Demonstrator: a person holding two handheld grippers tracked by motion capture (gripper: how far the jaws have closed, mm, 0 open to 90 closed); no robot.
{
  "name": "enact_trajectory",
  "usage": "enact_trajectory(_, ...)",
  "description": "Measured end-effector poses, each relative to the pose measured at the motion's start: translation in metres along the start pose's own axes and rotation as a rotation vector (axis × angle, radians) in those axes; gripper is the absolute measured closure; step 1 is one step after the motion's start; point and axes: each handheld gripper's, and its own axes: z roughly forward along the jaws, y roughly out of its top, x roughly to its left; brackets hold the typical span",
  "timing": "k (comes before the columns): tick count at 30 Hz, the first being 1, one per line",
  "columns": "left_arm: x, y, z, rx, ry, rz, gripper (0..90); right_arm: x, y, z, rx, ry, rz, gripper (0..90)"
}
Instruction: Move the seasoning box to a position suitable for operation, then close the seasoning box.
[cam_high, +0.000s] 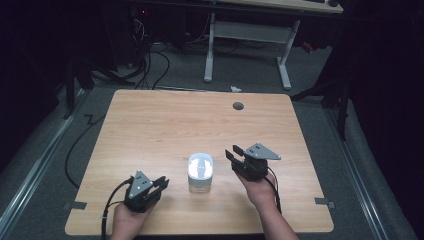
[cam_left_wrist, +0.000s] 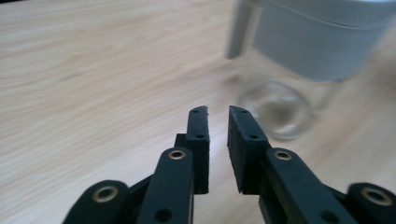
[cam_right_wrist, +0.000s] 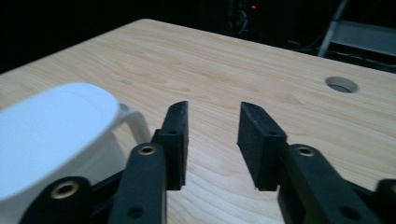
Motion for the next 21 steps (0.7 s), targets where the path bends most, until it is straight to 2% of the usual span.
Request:
enact_trajectory(6, 0.03, 0.012, -0.006, -0.048, 0.102, -0.016, 66.7, -0.023, -0.012, -0.006, 0.0, -0.042, 0.015, 50.3)
enact_trajectory(7, 0.034, 0.012, -0.006, -0.046, 0.118, -0.012, 63.5, -0.034, -0.02, -0.009, 0.008, -0.054, 0.029, 45.9)
enact_trajectory(8, 0.038, 0.013, -0.006, -0.041, 0.133, -0.013, 63.5, -0.034, -0.02, -0.009, 0.008, -0.054, 0.029, 45.9)
enact_trajectory(10, 0.045, 0.014, -0.006, -0.044, 0.164, -0.003, 60.3, -0.046, -0.031, -0.014, 0.013, -0.085, 0.03, 41.3)
enact_trajectory(11, 0.048, 0.015, -0.006, -0.046, 0.175, 0.003, 57.4, -0.059, -0.043, -0.02, 0.022, -0.114, 0.05, 38.4)
enact_trajectory(12, 0.05, 0.015, -0.006, -0.043, 0.183, 0.007, 57.4, -0.059, -0.043, -0.02, 0.022, -0.114, 0.05, 38.4)
enact_trajectory(13, 0.055, 0.014, -0.006, -0.041, 0.196, 0.007, 55.8, -0.072, -0.057, -0.028, 0.033, -0.149, 0.081, 36.8)
enact_trajectory(14, 0.057, 0.014, -0.006, -0.036, 0.206, 0.009, 55.8, -0.072, -0.057, -0.028, 0.033, -0.149, 0.081, 36.8)
enact_trajectory(16, 0.065, 0.015, -0.01, -0.037, 0.235, 0.006, 54.7, -0.082, -0.07, -0.04, 0.046, -0.182, 0.111, 34.8)
enact_trajectory(18, 0.072, 0.018, -0.014, -0.057, 0.254, -0.02, 54.3, -0.087, -0.086, -0.058, 0.042, -0.222, 0.113, 34.7)
enact_trajectory(19, 0.077, 0.02, -0.017, -0.071, 0.267, -0.06, 54.4, -0.092, -0.101, -0.072, 0.037, -0.25, 0.151, 35.1)
enact_trajectory(21, 0.077, 0.019, -0.018, -0.069, 0.268, -0.056, 54.4, -0.096, -0.106, -0.077, 0.056, -0.249, 0.158, 34.9)
